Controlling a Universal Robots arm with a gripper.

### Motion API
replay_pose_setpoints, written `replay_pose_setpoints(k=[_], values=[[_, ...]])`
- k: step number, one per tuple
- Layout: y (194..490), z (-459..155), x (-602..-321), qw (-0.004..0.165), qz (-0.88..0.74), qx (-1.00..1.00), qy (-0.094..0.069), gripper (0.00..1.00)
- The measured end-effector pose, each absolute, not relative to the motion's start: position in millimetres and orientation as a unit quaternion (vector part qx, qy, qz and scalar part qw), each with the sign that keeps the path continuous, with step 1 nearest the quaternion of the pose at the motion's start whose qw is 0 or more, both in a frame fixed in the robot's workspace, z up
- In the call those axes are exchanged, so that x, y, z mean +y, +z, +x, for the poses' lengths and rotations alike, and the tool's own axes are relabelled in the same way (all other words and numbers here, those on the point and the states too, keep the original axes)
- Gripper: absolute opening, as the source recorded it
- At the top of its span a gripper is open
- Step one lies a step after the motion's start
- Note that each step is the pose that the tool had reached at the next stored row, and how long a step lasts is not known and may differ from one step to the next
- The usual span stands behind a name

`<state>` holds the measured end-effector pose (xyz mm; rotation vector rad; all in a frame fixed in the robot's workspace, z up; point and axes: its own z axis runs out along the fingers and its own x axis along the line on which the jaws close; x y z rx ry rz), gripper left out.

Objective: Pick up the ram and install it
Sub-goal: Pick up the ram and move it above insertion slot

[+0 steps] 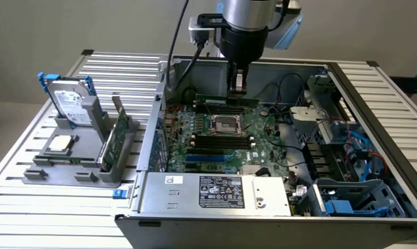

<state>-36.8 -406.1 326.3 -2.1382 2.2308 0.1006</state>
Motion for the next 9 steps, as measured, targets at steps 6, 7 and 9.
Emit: replay_pose_setpoints(k=[6,7,9], values=[[315,-42,-408,0.025,-0.696,0.717,0.033,0.14],[313,-43,-408,0.025,-0.698,0.715,0.033,0.14],[310,-44,-408,0.025,-0.700,0.713,0.033,0.14]])
